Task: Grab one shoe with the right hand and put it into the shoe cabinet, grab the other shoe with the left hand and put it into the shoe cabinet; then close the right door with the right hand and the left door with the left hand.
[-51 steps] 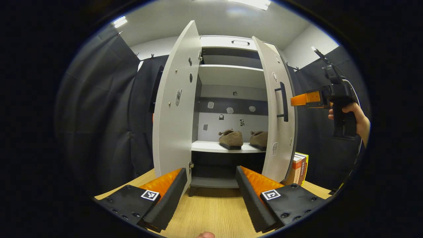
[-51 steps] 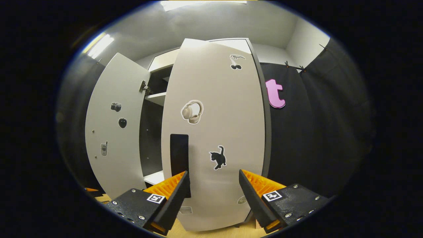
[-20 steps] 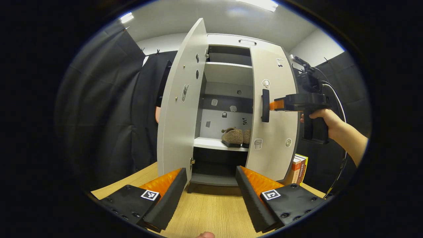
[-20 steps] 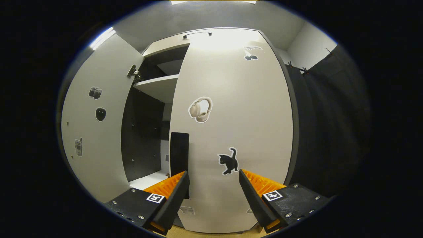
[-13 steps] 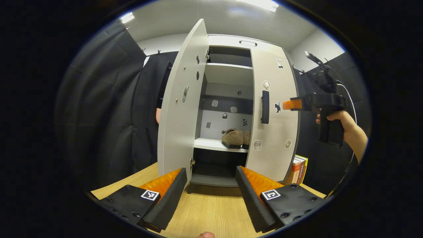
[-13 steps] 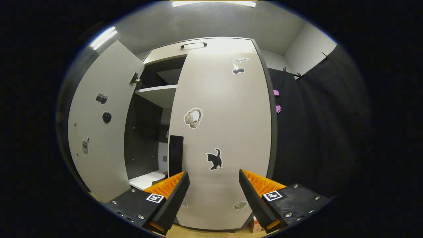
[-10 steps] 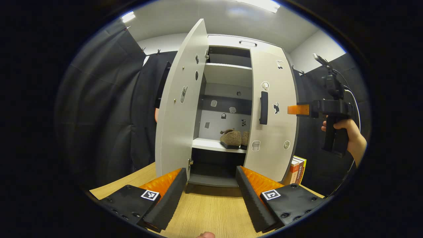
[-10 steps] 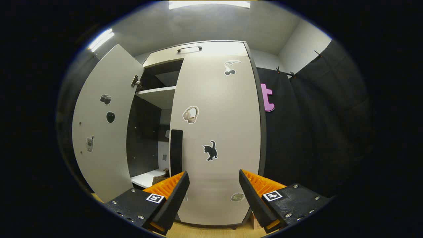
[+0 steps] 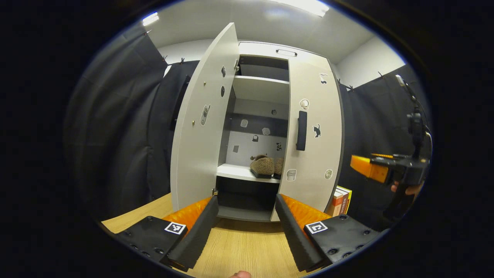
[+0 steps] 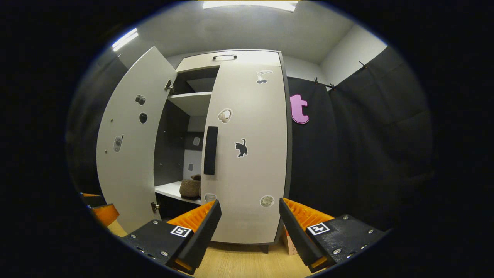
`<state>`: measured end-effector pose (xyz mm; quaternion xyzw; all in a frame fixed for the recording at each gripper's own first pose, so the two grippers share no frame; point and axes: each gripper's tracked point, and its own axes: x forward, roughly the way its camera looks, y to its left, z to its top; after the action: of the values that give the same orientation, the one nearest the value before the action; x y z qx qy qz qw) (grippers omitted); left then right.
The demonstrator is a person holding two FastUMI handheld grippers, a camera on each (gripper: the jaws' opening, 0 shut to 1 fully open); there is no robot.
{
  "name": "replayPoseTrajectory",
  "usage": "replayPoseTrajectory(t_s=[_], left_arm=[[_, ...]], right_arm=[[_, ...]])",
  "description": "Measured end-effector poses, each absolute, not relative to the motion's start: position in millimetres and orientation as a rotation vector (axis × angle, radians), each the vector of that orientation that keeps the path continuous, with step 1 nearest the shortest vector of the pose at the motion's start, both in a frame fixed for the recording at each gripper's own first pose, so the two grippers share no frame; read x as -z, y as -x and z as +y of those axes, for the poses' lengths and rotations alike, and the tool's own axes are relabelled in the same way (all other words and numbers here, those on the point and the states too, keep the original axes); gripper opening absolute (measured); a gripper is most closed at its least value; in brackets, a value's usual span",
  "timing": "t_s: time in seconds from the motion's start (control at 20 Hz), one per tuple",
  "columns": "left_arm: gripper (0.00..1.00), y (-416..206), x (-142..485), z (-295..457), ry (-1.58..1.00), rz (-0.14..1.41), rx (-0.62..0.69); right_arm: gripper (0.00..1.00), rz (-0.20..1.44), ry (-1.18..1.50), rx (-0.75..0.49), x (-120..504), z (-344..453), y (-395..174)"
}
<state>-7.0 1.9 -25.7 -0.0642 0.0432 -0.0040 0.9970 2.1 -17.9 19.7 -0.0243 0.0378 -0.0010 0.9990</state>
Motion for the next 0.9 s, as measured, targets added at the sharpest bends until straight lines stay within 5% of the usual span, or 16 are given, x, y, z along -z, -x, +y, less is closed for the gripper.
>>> replayPoseTrajectory(t_s=[0.4, 0.9], left_arm=[[0.94, 6.0, -1.0, 53.4, 0.116, 0.032, -0.1], [0.96, -29.5, -81.3, 217.1, 0.127, -0.056, -0.38]], right_arm=[[0.93, 0.12, 0.039, -0.001, 9.9, -32.1, 30.1], [0.93, 0.126, 0.026, -0.016, 16.3, -28.1, 35.1]])
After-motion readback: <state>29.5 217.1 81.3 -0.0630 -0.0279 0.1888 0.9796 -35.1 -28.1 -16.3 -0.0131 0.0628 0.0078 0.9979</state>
